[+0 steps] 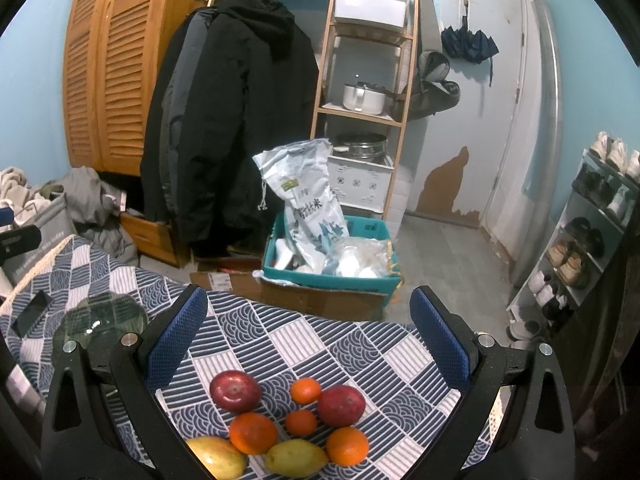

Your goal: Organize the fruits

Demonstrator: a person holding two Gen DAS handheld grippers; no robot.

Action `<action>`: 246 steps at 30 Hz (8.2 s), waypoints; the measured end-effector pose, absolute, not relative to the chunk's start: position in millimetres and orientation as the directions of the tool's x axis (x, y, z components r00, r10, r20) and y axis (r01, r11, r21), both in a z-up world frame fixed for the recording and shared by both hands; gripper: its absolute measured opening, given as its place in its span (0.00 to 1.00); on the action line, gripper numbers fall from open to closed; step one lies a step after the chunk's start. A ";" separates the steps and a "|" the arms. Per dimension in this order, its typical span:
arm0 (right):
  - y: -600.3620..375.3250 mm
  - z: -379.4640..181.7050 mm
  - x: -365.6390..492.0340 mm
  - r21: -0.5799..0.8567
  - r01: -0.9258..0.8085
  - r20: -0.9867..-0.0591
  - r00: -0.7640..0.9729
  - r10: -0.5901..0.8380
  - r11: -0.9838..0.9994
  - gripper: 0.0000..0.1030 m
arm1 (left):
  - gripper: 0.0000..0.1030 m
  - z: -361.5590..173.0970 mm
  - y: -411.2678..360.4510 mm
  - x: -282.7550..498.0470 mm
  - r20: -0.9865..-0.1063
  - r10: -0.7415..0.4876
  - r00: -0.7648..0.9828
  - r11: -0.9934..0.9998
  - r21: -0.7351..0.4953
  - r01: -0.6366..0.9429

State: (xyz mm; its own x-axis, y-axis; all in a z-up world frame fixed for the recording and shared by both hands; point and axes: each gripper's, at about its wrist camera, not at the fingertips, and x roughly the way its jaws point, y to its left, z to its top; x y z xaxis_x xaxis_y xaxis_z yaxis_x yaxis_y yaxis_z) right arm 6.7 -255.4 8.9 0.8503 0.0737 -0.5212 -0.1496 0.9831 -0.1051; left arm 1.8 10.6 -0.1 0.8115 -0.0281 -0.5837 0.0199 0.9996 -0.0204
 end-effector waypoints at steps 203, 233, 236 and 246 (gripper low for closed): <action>-287.8 -52.9 35.8 -0.072 -0.178 -0.724 0.686 0.071 0.981 0.60 | 0.73 -78.9 -85.2 49.7 -0.753 -0.095 0.652 0.975 0.060 0.213; -136.2 -47.0 68.4 -0.059 -0.424 -0.725 0.641 0.253 0.904 0.60 | 0.73 -82.6 52.5 40.6 -0.750 0.037 0.660 0.999 0.019 -0.034; -122.8 -51.7 71.5 -0.058 -0.444 -0.734 0.626 0.263 0.894 0.60 | 0.73 -88.0 63.9 42.7 -0.757 0.057 0.651 0.998 0.023 -0.060; -85.4 -69.3 83.0 -0.030 -0.493 -0.766 0.570 0.297 0.869 0.61 | 0.73 -111.0 93.4 43.6 -0.794 0.101 0.599 0.992 0.035 -0.121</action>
State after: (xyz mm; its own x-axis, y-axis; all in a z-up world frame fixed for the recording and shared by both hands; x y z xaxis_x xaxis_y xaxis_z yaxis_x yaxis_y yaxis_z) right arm 83.0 -85.4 -69.3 0.5703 0.2966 -0.7660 -0.4930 0.8695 -0.0304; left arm 43.6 93.4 -111.0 0.5990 0.1015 -0.7943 -0.1214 0.9920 0.0352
